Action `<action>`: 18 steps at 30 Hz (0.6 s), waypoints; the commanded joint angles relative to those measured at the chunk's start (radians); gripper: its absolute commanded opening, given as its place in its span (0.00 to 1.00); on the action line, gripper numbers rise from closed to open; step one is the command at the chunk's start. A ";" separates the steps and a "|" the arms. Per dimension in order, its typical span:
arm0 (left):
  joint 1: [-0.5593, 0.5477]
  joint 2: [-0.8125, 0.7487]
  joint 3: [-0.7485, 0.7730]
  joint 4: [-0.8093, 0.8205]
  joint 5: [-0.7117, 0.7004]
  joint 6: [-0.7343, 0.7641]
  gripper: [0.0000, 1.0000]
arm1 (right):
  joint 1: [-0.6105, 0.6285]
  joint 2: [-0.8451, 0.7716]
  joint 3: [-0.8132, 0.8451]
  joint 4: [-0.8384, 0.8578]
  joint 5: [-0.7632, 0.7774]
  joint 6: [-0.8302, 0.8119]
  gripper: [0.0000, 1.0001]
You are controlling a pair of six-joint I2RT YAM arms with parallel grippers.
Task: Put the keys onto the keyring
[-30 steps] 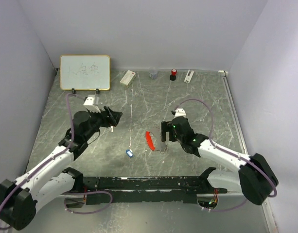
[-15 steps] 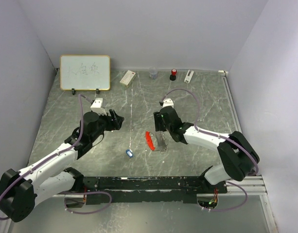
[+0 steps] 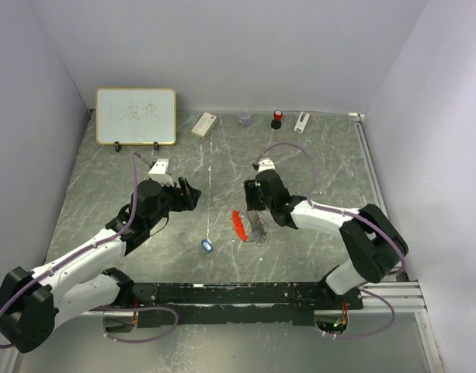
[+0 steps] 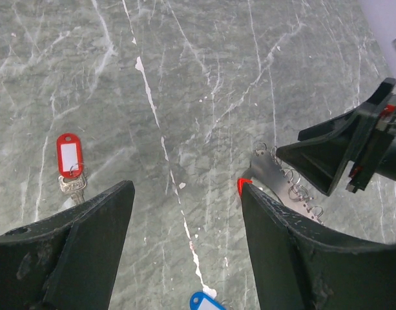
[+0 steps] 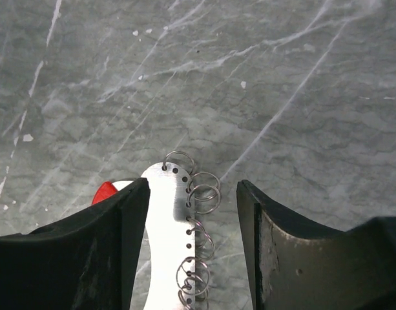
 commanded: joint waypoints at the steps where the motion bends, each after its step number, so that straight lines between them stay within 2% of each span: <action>1: -0.009 -0.001 0.006 0.016 -0.008 -0.001 0.78 | -0.010 0.056 0.009 0.052 -0.051 -0.039 0.56; 6: -0.016 -0.008 0.001 0.009 -0.015 -0.005 0.78 | -0.019 0.097 0.028 0.072 -0.067 -0.062 0.47; 18: -0.017 0.015 0.004 0.010 -0.024 0.001 0.78 | -0.037 0.199 0.066 0.114 -0.091 -0.103 0.45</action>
